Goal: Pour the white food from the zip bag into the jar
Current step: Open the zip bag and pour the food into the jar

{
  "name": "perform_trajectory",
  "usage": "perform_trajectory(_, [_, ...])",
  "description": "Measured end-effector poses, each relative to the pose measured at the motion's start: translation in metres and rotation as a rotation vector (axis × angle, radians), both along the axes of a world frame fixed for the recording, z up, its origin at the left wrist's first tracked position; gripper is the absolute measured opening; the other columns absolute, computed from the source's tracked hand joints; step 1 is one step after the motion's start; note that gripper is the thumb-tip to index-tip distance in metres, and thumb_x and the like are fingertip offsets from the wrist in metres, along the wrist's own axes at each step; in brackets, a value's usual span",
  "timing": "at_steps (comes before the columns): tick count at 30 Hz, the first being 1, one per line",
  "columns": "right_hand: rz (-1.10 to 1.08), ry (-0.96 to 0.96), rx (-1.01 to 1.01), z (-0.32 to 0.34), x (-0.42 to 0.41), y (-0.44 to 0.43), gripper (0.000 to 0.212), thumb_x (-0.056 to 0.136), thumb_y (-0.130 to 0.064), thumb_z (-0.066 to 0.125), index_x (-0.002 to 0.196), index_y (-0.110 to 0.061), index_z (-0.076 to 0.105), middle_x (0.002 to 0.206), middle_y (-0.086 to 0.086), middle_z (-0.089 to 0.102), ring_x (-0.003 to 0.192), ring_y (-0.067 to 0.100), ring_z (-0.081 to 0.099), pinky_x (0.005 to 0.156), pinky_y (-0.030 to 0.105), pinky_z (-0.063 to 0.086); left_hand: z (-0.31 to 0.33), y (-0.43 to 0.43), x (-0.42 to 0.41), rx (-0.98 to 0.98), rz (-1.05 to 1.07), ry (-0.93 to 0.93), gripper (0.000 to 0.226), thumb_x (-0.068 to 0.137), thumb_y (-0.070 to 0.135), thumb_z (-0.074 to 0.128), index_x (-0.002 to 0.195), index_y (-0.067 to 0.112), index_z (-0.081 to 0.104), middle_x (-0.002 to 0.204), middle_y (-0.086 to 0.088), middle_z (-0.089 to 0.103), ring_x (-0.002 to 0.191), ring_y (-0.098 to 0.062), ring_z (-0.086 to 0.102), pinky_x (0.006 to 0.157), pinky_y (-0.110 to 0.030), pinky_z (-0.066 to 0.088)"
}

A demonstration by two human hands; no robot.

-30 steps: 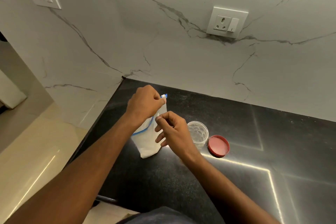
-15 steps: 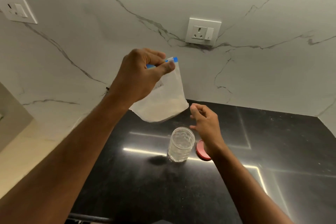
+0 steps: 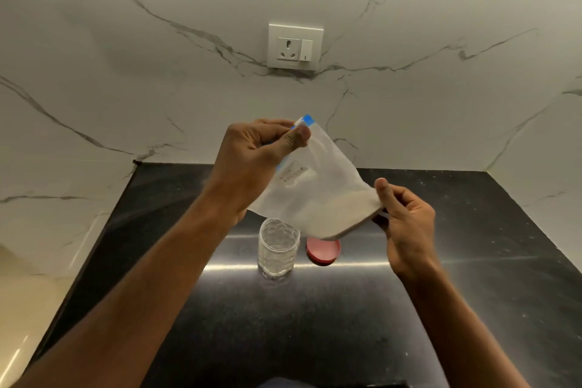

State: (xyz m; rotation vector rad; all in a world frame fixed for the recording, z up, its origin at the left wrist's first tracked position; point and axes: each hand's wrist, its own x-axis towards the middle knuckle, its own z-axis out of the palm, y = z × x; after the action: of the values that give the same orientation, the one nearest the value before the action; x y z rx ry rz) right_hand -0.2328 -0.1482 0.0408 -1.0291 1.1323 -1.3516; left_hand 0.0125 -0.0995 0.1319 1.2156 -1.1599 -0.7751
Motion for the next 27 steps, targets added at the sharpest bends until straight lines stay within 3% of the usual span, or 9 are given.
perform_trajectory(5, [-0.071,0.009,-0.021,0.012,-0.03,-0.003,0.026,0.082,-0.038,0.08,0.092,-0.015,0.074,0.079,-0.005,0.074,0.078,0.012,0.069,0.08,0.039,0.06,-0.029,0.002,-0.01,0.165,-0.075,0.237,0.019,0.088,0.034,0.078,0.083,0.018,0.085,0.095,-0.001,0.084,0.081,-0.017,0.08,0.067,-0.029,0.064])
perform_trajectory(8, [-0.106,-0.034,0.018,0.016,-0.037,-0.006,0.029,0.074,-0.04,0.084,0.089,-0.019,0.072,0.077,-0.007,0.073,0.078,0.011,0.068,0.084,0.043,0.059,-0.048,0.002,-0.012,0.216,-0.098,0.313,0.022,0.084,0.037,0.077,0.089,0.017,0.085,0.096,-0.003,0.084,0.083,-0.018,0.081,0.066,-0.028,0.064])
perform_trajectory(12, [-0.062,-0.086,0.108,0.017,-0.043,-0.011,0.03,0.071,-0.033,0.087,0.095,-0.02,0.073,0.089,-0.003,0.078,0.091,0.018,0.073,0.089,0.043,0.061,-0.068,-0.003,-0.011,0.23,-0.055,0.343,0.017,0.096,0.026,0.073,0.095,0.013,0.084,0.093,0.001,0.084,0.082,-0.01,0.08,0.064,-0.017,0.06])
perform_trajectory(15, [-0.039,-0.095,0.126,0.016,-0.046,-0.015,0.028,0.075,-0.025,0.086,0.1,-0.022,0.074,0.1,0.0,0.079,0.099,0.022,0.076,0.083,0.041,0.063,-0.08,-0.004,-0.01,0.262,-0.017,0.338,0.02,0.095,0.028,0.072,0.098,0.012,0.083,0.09,0.007,0.084,0.08,-0.001,0.078,0.058,-0.009,0.056])
perform_trajectory(20, [-0.024,-0.051,0.048,0.02,-0.043,-0.021,0.023,0.078,-0.023,0.086,0.098,-0.025,0.074,0.092,-0.006,0.079,0.092,0.013,0.075,0.077,0.034,0.06,-0.09,-0.006,-0.006,0.308,0.029,0.307,0.02,0.097,0.03,0.071,0.097,0.013,0.083,0.087,0.013,0.083,0.076,0.008,0.075,0.056,-0.008,0.054])
perform_trajectory(27, [0.016,0.028,-0.123,0.03,-0.03,-0.022,0.014,0.084,-0.019,0.084,0.093,-0.024,0.075,0.088,-0.006,0.076,0.087,0.012,0.07,0.082,0.038,0.056,-0.096,-0.002,0.0,0.318,0.083,0.249,0.041,0.084,0.049,0.068,0.097,0.012,0.081,0.087,0.005,0.082,0.082,-0.009,0.078,0.064,-0.015,0.058])
